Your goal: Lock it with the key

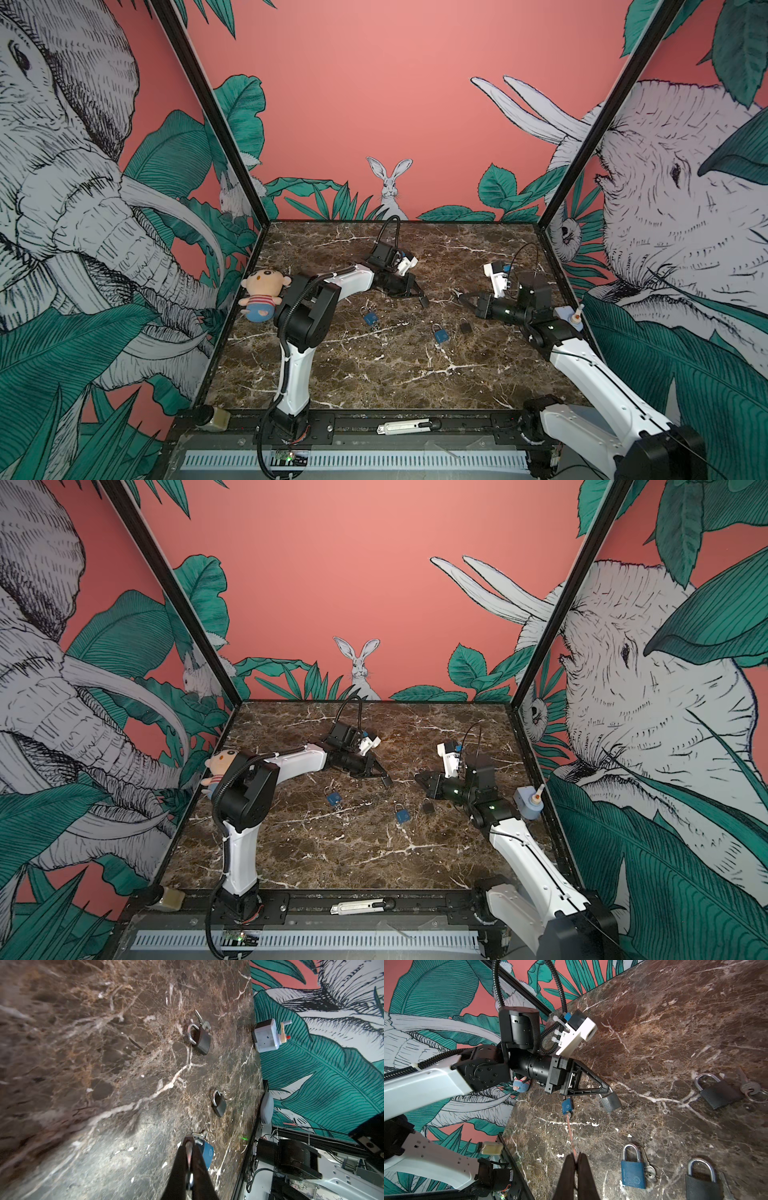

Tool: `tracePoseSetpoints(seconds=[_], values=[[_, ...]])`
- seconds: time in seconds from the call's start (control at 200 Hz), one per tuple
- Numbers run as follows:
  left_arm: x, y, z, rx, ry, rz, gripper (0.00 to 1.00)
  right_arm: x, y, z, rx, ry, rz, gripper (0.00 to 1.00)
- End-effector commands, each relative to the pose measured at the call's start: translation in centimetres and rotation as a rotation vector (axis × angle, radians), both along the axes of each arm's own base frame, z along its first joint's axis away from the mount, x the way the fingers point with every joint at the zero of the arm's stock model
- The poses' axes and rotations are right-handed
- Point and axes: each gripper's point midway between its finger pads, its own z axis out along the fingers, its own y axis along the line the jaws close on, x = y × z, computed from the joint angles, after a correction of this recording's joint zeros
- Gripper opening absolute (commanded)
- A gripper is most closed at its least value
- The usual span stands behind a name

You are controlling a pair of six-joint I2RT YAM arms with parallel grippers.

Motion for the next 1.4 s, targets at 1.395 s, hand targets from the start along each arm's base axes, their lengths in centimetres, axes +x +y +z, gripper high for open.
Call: tracePoseSetpoints(seconds=[1.395], values=[[5.9, 3.1, 1.1, 0.026, -0.072, 0.260, 0.35, 5.8, 0.7, -4.4, -0.249, -0.006, -0.073, 0.00]])
